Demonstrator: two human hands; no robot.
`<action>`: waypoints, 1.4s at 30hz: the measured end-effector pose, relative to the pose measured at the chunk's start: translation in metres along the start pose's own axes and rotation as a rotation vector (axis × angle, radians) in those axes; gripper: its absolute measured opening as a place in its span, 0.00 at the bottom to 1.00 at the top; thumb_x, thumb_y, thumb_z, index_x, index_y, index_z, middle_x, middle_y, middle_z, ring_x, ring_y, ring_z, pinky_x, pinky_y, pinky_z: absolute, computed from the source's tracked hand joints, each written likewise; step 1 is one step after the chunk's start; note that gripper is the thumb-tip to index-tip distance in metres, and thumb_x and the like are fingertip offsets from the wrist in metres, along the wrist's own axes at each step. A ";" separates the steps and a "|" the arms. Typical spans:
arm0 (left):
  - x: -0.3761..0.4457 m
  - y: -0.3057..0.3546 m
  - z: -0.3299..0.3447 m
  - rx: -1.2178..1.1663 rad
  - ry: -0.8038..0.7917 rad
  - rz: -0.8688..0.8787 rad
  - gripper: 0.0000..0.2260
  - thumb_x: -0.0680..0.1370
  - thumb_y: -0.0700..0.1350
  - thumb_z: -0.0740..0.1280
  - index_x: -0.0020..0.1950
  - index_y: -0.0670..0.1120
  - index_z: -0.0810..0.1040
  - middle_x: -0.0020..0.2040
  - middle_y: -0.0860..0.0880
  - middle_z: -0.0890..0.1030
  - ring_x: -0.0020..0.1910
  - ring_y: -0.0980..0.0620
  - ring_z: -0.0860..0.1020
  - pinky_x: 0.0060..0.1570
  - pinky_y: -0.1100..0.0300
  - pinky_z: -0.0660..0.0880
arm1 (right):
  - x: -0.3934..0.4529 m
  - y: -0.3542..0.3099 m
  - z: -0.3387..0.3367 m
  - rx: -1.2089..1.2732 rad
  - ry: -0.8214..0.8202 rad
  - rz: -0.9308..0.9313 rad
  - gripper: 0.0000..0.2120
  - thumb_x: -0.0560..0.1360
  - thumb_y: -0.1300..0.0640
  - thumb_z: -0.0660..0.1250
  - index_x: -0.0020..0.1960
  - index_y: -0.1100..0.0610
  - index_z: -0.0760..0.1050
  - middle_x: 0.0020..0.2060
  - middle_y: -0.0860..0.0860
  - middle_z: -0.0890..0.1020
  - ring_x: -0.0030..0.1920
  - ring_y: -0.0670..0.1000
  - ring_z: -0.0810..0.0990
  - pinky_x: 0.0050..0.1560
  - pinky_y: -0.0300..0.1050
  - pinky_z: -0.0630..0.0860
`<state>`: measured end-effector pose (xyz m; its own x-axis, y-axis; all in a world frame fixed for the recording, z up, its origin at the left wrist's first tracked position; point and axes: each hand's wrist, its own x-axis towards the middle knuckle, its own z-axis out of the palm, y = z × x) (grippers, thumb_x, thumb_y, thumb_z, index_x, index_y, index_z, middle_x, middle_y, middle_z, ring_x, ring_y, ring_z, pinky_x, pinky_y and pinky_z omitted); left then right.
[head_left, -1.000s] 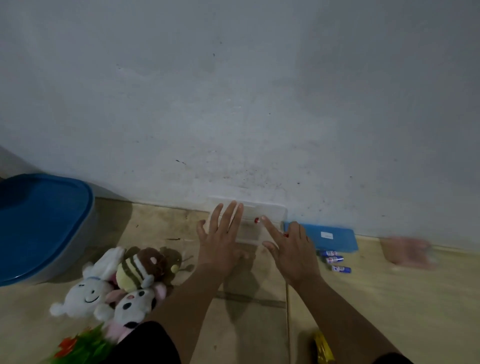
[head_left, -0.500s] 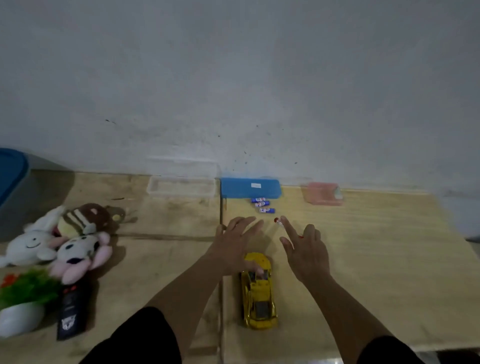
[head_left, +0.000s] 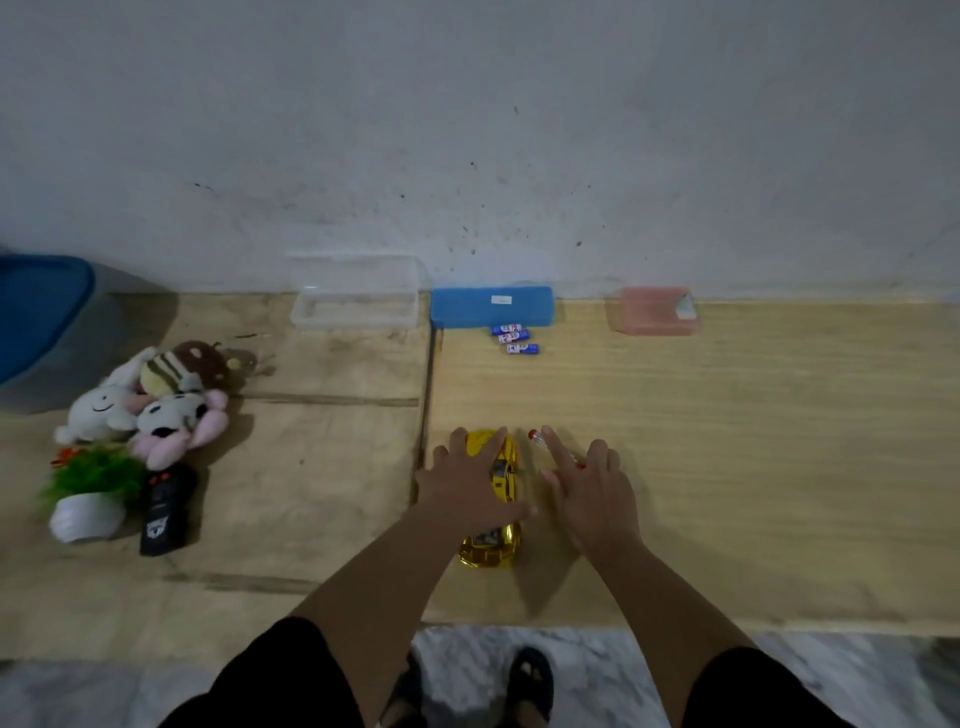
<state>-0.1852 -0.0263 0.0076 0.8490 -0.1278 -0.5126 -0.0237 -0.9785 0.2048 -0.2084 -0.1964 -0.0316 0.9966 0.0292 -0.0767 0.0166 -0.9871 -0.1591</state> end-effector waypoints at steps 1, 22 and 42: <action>0.000 0.002 0.002 -0.039 0.000 -0.012 0.47 0.63 0.72 0.65 0.74 0.64 0.41 0.76 0.48 0.45 0.72 0.39 0.56 0.64 0.43 0.65 | 0.001 0.001 0.001 0.001 0.002 0.000 0.25 0.79 0.42 0.49 0.74 0.40 0.48 0.53 0.57 0.69 0.50 0.56 0.69 0.45 0.48 0.72; -0.003 0.006 -0.004 -0.275 0.115 -0.075 0.44 0.67 0.58 0.72 0.75 0.61 0.48 0.73 0.45 0.50 0.66 0.42 0.68 0.60 0.52 0.71 | -0.007 0.004 -0.002 -0.104 0.019 0.000 0.31 0.78 0.40 0.38 0.73 0.53 0.61 0.47 0.58 0.76 0.43 0.55 0.74 0.39 0.48 0.72; -0.007 -0.014 -0.047 -1.445 0.041 0.041 0.25 0.77 0.55 0.63 0.73 0.61 0.59 0.67 0.46 0.71 0.62 0.45 0.74 0.62 0.44 0.72 | 0.038 -0.042 -0.071 0.129 0.009 -0.403 0.25 0.73 0.34 0.37 0.70 0.31 0.44 0.69 0.55 0.61 0.65 0.56 0.64 0.60 0.55 0.66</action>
<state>-0.1656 -0.0045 0.0478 0.8756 -0.1221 -0.4673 0.4753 0.0451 0.8787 -0.1657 -0.1653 0.0421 0.9132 0.4068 0.0251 0.3954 -0.8692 -0.2968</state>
